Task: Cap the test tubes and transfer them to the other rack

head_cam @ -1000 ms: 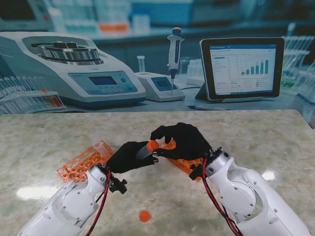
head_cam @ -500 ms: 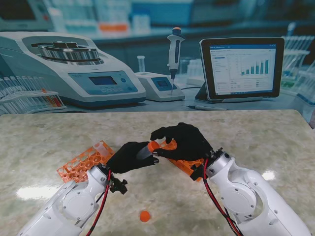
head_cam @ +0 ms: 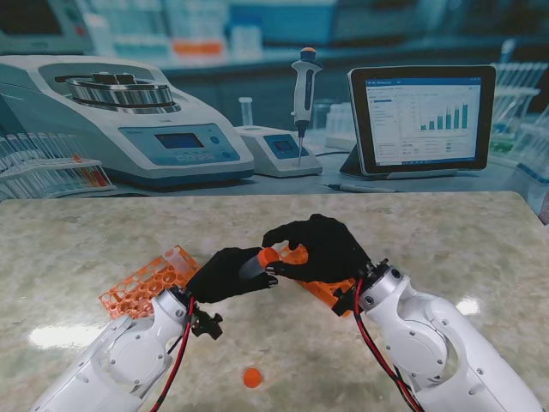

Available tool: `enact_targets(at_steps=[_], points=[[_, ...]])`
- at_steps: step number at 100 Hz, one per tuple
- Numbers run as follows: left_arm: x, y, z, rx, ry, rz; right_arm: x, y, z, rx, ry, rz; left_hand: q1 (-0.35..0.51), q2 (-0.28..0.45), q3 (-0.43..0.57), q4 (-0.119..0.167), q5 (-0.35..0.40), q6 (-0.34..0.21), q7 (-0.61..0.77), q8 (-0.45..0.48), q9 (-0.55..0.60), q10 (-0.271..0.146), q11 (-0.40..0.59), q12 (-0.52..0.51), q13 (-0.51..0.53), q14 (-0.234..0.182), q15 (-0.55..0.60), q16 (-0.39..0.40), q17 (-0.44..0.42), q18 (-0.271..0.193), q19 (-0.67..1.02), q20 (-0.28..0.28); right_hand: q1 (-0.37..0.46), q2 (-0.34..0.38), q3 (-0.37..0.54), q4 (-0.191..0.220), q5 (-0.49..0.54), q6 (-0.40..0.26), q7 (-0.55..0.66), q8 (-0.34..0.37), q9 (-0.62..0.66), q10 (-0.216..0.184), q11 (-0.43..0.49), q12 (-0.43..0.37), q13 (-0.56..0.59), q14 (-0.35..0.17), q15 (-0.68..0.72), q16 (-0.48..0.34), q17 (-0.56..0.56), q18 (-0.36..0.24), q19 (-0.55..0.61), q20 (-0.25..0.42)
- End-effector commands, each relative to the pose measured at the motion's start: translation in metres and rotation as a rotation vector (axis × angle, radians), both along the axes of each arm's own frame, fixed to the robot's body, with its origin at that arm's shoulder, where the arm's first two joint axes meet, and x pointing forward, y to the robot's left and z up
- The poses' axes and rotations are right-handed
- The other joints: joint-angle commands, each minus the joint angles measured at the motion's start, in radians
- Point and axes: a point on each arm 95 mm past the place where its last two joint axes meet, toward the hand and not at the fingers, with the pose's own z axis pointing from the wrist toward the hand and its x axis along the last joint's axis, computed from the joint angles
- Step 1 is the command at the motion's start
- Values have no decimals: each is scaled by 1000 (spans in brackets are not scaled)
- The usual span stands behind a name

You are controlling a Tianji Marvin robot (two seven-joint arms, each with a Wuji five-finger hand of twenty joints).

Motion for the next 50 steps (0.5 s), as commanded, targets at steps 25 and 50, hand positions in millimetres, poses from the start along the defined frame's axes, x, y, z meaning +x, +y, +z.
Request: enact_targets(at_steps=[25,50], points=[[-2,-3,2,-2,-1,-9,-4,2,-2,-2,-3,-1,39,44,0,6,31,4,47,39,10,-56,1,20,23,-30,4,6,33,-39,83,-2,152,-72,38,-47,-37,-54,272,-165,51,-12,20,9,52,-25,15,1,30,-6,4,-2],[-3,-3,2,-3,-2,-11,-3,4,-2,-3,7,0,39,44,0,6,31,4,47,39,10,-55,1,20,23,-30,4,6,33,-39,83,-2,238,-17,78,-59,-40,-86,381,-228,83,-20,43,62,81,-27,27,4,47,-8,8,-6]])
